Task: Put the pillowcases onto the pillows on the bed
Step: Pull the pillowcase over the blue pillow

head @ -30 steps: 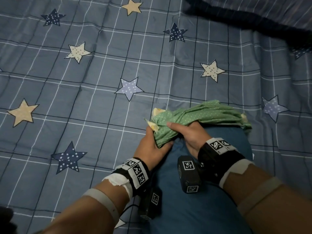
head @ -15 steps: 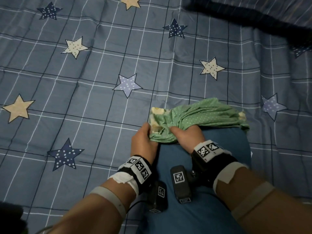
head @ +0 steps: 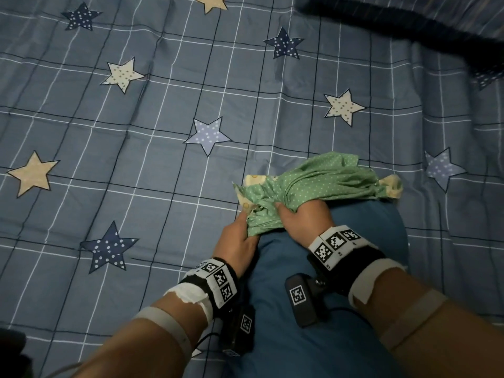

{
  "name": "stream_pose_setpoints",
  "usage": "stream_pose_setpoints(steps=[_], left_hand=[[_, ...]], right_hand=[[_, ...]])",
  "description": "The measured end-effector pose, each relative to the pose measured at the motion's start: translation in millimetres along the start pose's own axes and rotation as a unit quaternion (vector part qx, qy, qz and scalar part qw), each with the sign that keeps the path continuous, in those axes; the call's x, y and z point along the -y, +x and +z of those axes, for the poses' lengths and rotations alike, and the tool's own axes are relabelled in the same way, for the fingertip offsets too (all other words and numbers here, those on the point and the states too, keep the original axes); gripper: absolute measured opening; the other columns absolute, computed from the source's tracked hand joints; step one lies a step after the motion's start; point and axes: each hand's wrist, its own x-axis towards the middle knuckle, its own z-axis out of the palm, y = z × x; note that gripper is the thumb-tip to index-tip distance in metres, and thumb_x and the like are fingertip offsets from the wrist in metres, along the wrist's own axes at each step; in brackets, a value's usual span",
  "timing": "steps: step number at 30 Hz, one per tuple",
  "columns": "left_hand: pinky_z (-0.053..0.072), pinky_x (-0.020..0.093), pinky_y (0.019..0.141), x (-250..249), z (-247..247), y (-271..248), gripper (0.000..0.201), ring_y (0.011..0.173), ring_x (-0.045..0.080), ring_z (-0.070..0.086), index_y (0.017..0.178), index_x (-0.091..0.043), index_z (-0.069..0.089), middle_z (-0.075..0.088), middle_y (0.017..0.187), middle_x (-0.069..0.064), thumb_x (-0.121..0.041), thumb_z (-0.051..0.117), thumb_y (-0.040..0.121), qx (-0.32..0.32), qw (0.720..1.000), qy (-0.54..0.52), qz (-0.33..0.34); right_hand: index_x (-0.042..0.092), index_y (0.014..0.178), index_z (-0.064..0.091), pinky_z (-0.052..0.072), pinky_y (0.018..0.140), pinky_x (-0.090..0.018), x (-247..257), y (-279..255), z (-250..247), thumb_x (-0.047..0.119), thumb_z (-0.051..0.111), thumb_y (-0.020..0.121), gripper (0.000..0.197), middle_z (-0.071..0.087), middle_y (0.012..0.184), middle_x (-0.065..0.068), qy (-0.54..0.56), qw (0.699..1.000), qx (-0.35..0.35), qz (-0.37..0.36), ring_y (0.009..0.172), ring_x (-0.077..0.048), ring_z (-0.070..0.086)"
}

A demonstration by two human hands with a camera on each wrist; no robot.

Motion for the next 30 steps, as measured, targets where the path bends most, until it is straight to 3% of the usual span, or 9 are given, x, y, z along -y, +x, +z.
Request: stream_pose_setpoints(steps=[4, 9, 12, 15, 17, 20, 23, 26, 30], left_hand=[[0.051, 0.031, 0.092, -5.5, -3.1, -1.6, 0.049, 0.105, 0.023, 0.065, 0.143, -0.021, 0.045, 0.069, 0.117, 0.008, -0.009, 0.047, 0.096, 0.006, 0.999, 0.031, 0.019], [0.051, 0.038, 0.082, -3.5, 4.7, -7.2, 0.057, 0.102, 0.041, 0.063, 0.147, -0.010, 0.036, 0.067, 0.112, 0.024, -0.011, 0.049, 0.091, 0.093, 0.982, 0.165, 0.020], [0.046, 0.033, 0.085, -12.1, 17.6, -17.8, 0.053, 0.108, 0.040, 0.060, 0.145, -0.004, 0.034, 0.063, 0.120, 0.024, -0.015, 0.049, 0.096, 0.184, 0.958, 0.218, 0.008], [0.039, 0.023, 0.100, -10.6, 11.7, -18.6, 0.057, 0.124, 0.029, 0.054, 0.146, -0.011, 0.038, 0.055, 0.135, 0.015, -0.017, 0.054, 0.091, 0.228, 0.965, 0.126, 0.022], [0.036, 0.027, 0.108, -13.6, 1.0, -12.4, 0.059, 0.124, 0.020, 0.049, 0.136, -0.018, 0.052, 0.054, 0.131, 0.006, -0.036, 0.055, 0.080, 0.178, 0.981, 0.071, 0.032], [0.045, 0.024, 0.100, -34.5, -6.3, -0.5, 0.030, 0.109, 0.002, 0.062, 0.113, -0.024, 0.067, 0.070, 0.114, -0.008, -0.039, 0.063, 0.088, 0.042, 0.991, -0.121, -0.029], [0.053, 0.017, 0.088, -45.5, -3.6, 13.6, 0.031, 0.094, -0.004, 0.069, 0.111, -0.020, 0.071, 0.075, 0.099, -0.011, -0.044, 0.063, 0.093, -0.020, 0.976, -0.192, -0.102], [0.054, 0.021, 0.085, -39.3, -2.0, 25.1, 0.036, 0.095, 0.005, 0.071, 0.108, -0.019, 0.074, 0.076, 0.096, -0.010, -0.049, 0.066, 0.088, -0.009, 0.988, -0.110, -0.107], [0.051, 0.024, 0.095, -35.7, 0.1, 28.4, 0.041, 0.104, 0.002, 0.068, 0.115, -0.025, 0.071, 0.075, 0.107, -0.014, -0.054, 0.067, 0.085, 0.063, 0.992, -0.070, -0.088]], right_hand=[[0.000, 0.106, 0.069, 0.038, 0.090, -0.017, 4.5, 1.5, -9.2, 0.018, 0.069, 0.088, 0.025, 0.069, 0.113, -0.013, 0.154, 0.983, -0.097, 0.031, 0.110, -0.027, 0.062], [0.001, 0.110, 0.069, 0.037, 0.089, -0.013, 6.7, -0.1, -19.0, 0.013, 0.069, 0.089, 0.024, 0.067, 0.114, -0.004, 0.256, 0.961, -0.072, 0.078, 0.105, -0.013, 0.058], [0.001, 0.108, 0.070, 0.040, 0.089, -0.016, 4.9, 1.7, -17.3, 0.013, 0.068, 0.089, 0.022, 0.069, 0.114, -0.006, 0.285, 0.952, -0.062, 0.094, 0.108, -0.018, 0.061], [0.000, 0.112, 0.068, 0.038, 0.090, -0.016, 0.3, 4.0, -15.6, 0.013, 0.068, 0.090, 0.026, 0.067, 0.119, -0.008, 0.248, 0.966, -0.021, 0.074, 0.115, -0.020, 0.060], [0.000, 0.116, 0.067, 0.038, 0.094, -0.017, -2.6, 3.4, -14.8, 0.011, 0.067, 0.090, 0.028, 0.066, 0.123, -0.010, 0.218, 0.974, 0.007, 0.057, 0.119, -0.022, 0.058], [0.001, 0.118, 0.067, 0.038, 0.094, -0.017, -4.0, -0.1, -14.3, 0.012, 0.065, 0.091, 0.029, 0.066, 0.125, -0.010, 0.202, 0.977, 0.031, 0.063, 0.120, -0.023, 0.058], [0.004, 0.119, 0.067, 0.039, 0.095, -0.018, -6.6, -4.6, -13.9, 0.014, 0.065, 0.092, 0.029, 0.066, 0.125, -0.008, 0.201, 0.976, 0.045, 0.071, 0.121, -0.023, 0.058], [0.006, 0.121, 0.067, 0.035, 0.089, -0.011, -8.4, -7.7, -17.8, 0.015, 0.064, 0.093, 0.029, 0.066, 0.125, -0.005, 0.207, 0.975, 0.046, 0.066, 0.121, -0.020, 0.057], [0.004, 0.117, 0.067, 0.039, 0.086, -0.015, -10.0, -7.9, -19.6, 0.016, 0.062, 0.093, 0.027, 0.068, 0.119, -0.007, 0.234, 0.966, 0.050, 0.099, 0.115, -0.021, 0.060]])
